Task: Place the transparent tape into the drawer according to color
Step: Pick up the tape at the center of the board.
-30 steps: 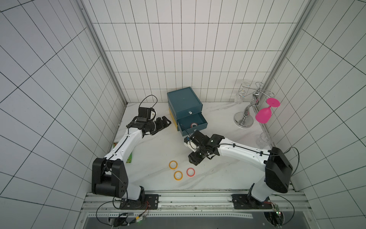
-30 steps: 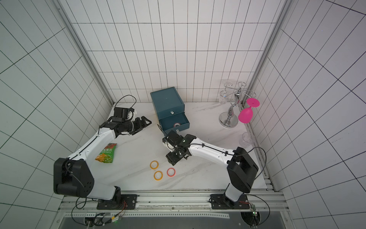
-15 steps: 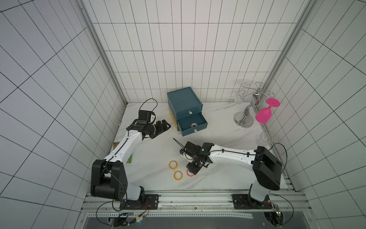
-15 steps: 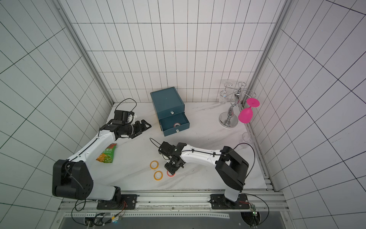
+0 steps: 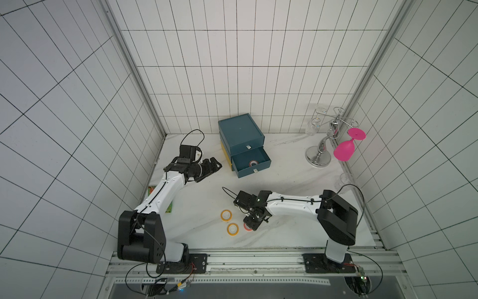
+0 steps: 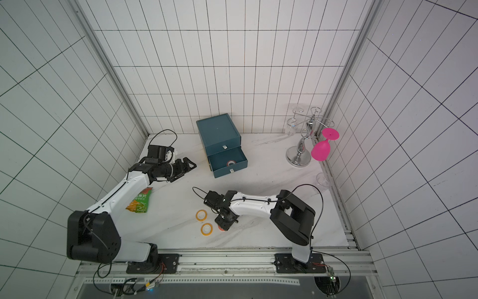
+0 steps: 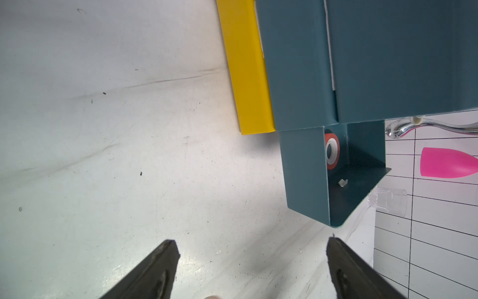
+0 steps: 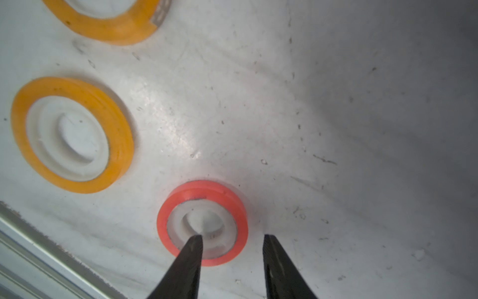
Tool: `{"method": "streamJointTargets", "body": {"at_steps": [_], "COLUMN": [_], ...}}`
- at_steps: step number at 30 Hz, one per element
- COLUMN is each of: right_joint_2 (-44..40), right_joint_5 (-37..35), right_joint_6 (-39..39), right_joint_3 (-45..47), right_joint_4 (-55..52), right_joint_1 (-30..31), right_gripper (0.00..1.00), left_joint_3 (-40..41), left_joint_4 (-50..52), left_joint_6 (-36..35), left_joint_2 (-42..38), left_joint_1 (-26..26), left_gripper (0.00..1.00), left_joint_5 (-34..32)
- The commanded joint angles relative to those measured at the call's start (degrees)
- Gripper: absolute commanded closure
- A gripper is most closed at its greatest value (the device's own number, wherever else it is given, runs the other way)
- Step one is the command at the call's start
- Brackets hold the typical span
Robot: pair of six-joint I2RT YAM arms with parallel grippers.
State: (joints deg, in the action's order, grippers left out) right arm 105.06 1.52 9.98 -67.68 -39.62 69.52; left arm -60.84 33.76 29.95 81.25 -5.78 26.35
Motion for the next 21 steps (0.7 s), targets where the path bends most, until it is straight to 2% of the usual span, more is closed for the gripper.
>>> {"method": "streamJointTargets", "body": {"at_steps": [1, 10, 19, 21], "right_joint_2": [1.52, 4.38, 5.00, 4.36], "right_joint_5": [-1.56, -1.45, -1.76, -2.00], "right_joint_6": [0.57, 0.88, 1.34, 1.52], "right_joint_3": [-1.21, -2.05, -2.31, -2.29], "right_joint_4": [0.11, 0.50, -0.29, -0.20], "right_joint_1": [0.62, 0.67, 0.80, 0.78], "right_gripper": [0.58, 0.65, 0.98, 1.00], "left_joint_3": [0.55, 0.62, 0.63, 0.63], "left_joint_4": [-0.17, -0.21, -0.28, -0.28], "left_joint_6": [-0.88, -0.93, -0.87, -0.90], "left_joint_2": [-1.45, -1.45, -1.36, -1.44], "left_joint_1": [0.46, 0.68, 0.95, 0.95], "left_gripper": [0.07, 0.07, 0.07, 0.07], "left_joint_5": [-0.68, -0.42, -0.29, -0.25]}}
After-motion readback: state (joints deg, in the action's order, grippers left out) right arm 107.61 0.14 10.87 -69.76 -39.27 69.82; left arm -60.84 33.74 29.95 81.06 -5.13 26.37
